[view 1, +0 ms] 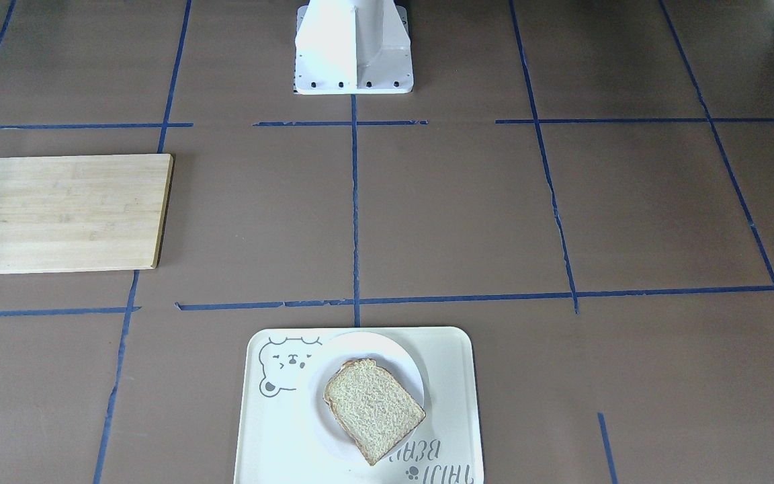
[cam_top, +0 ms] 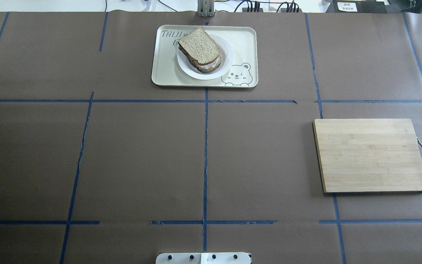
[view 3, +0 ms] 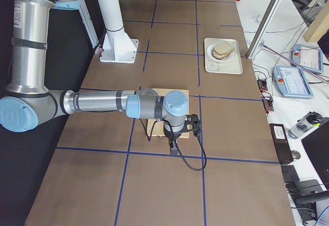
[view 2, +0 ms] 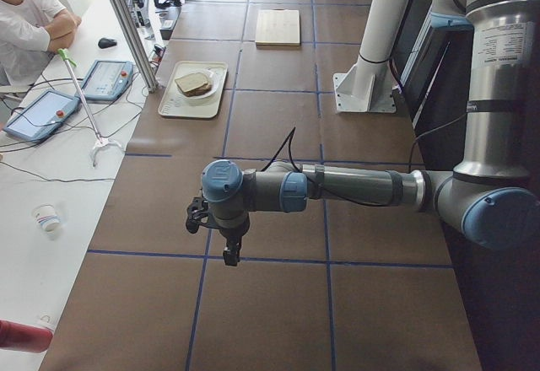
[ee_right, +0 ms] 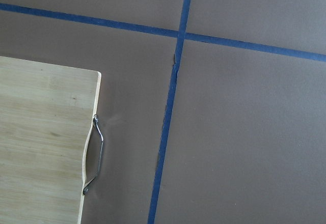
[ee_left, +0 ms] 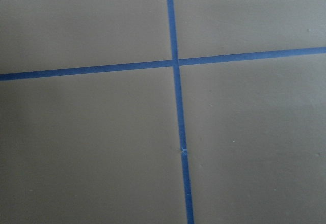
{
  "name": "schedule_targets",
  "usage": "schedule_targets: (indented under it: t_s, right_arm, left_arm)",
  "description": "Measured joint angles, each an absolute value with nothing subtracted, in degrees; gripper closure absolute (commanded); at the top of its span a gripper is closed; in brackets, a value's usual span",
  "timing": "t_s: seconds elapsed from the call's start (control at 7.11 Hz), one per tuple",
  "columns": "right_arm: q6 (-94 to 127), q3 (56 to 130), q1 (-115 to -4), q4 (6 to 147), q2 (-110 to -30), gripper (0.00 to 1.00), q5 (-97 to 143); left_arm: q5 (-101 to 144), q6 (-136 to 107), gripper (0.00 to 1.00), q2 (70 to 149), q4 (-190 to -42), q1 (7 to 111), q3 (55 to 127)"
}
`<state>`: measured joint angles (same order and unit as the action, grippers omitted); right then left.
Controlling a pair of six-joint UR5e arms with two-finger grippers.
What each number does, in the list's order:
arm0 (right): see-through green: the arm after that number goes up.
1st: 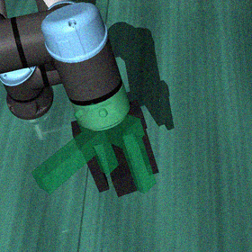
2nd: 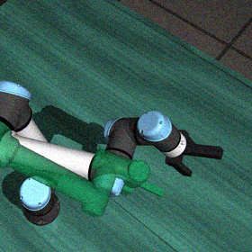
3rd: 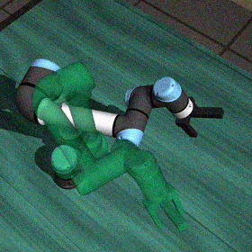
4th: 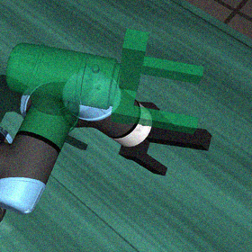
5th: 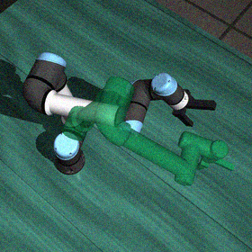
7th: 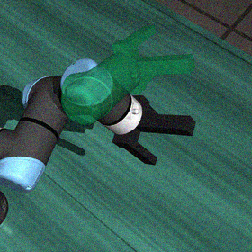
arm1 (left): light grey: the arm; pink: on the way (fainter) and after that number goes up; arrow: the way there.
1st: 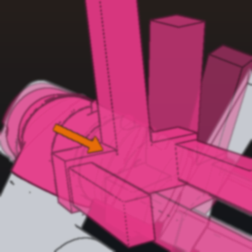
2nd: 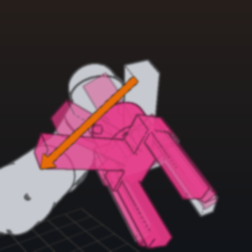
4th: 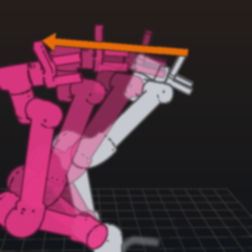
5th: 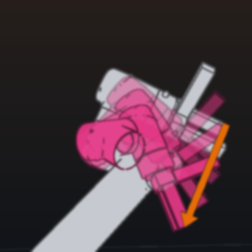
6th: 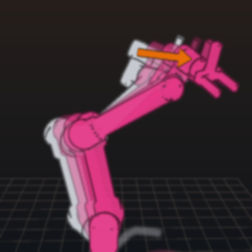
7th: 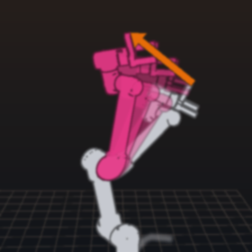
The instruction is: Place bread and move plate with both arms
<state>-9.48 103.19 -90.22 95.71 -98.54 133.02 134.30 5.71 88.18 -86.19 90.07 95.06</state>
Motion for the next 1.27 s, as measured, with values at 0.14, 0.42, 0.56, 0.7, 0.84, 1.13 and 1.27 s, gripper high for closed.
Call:
schedule_targets:
  t_s: [0.14, 0.42, 0.56, 0.7, 0.84, 1.13, 1.27]
  right_arm:
    - [-9.4, 103.2, -90.2, 95.7, -98.5, 0.00, 133.0]
    - [-9.4, 103.0, -90.2, 95.8, -98.6, 0.00, 133.0]
    - [-9.4, 103.0, -90.2, 95.8, -98.7, 0.00, 133.1]
    - [-9.4, 102.9, -90.2, 95.8, -98.7, 0.00, 133.2]
    - [-9.4, 102.9, -90.2, 95.8, -98.8, 0.00, 133.4]
    - [-9.3, 102.9, -90.2, 95.8, -98.9, 0.00, 133.7]
    - [-9.1, 102.9, -90.2, 95.8, -99.0, 0.00, 133.7]
  left_arm:
    - [134.0, 5.8, 0.00, 88.2, -86.3, 89.9, 94.9]
    - [133.9, 6.0, 0.00, 88.1, -86.4, 89.7, 95.3]
    - [134.2, 5.9, 0.00, 88.0, -86.4, 89.7, 95.5]
    - [134.3, 6.0, 0.00, 88.0, -86.5, 89.7, 95.4]
    - [134.4, 6.0, 0.00, 87.9, -86.5, 89.7, 95.1]
    - [134.4, 6.0, 0.00, 87.8, -86.4, 89.6, 95.0]
    - [134.4, 6.1, 0.00, 87.8, -86.4, 89.6, 95.0]
